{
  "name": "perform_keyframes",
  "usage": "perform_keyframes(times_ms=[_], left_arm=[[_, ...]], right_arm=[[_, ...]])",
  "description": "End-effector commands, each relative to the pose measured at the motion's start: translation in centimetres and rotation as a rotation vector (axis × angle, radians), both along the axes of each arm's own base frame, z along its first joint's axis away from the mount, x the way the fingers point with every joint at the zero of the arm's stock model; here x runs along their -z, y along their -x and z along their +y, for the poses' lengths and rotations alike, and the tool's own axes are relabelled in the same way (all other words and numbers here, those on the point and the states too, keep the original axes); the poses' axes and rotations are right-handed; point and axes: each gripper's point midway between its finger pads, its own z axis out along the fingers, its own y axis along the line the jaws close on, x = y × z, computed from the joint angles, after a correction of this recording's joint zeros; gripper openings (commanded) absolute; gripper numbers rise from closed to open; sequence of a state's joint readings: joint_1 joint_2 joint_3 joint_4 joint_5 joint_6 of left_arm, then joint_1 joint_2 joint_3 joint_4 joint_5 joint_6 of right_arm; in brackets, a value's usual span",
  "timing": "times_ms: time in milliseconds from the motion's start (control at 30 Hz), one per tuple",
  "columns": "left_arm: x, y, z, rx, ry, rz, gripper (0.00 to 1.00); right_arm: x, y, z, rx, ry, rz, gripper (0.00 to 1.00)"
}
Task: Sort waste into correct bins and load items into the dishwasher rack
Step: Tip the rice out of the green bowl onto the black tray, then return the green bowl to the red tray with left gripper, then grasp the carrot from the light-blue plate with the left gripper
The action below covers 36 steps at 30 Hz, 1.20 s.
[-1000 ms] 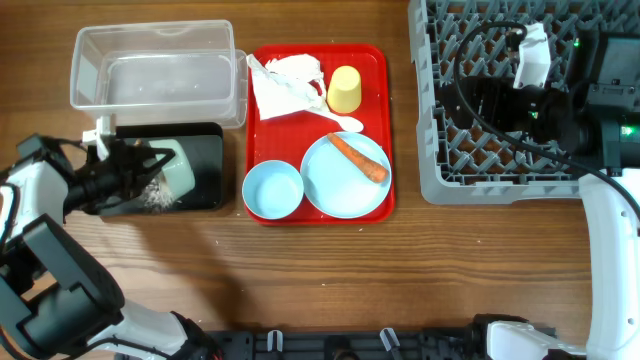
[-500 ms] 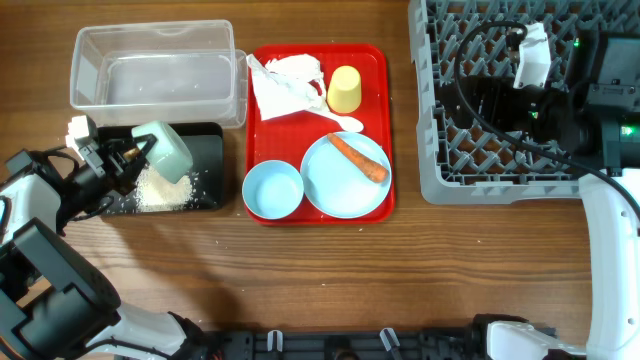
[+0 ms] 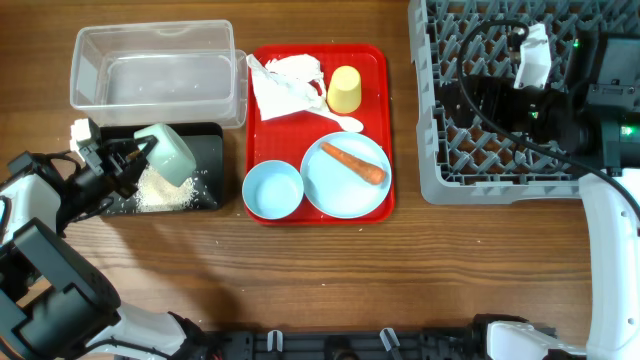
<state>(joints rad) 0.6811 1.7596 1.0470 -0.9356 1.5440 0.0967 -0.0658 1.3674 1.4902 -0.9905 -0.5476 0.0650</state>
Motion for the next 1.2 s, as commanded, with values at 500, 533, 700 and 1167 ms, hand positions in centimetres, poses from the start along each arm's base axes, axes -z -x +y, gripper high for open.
perform_keyframes(times_ms=[500, 533, 700, 1167], left_arm=[[-5.7, -6.6, -18.0, 0.16, -1.164, -0.226, 0.04], [-4.5, -6.9, -19.3, 0.162, -1.244, -0.222, 0.04], [3.7, -7.4, -24.7, 0.27, -1.488, -0.169, 0.04], [9.6, -7.9, -24.8, 0.347, -1.55, -0.044, 0.78]], right_arm=[[-0.9, -0.5, 0.0, 0.011, 0.001, -0.029, 1.0], [-0.9, -0.5, 0.0, 0.011, 0.001, -0.027, 1.0], [-0.8, -0.3, 0.0, 0.011, 0.001, -0.019, 1.0], [-0.7, -0.2, 0.0, 0.011, 0.002, -0.014, 1.0]])
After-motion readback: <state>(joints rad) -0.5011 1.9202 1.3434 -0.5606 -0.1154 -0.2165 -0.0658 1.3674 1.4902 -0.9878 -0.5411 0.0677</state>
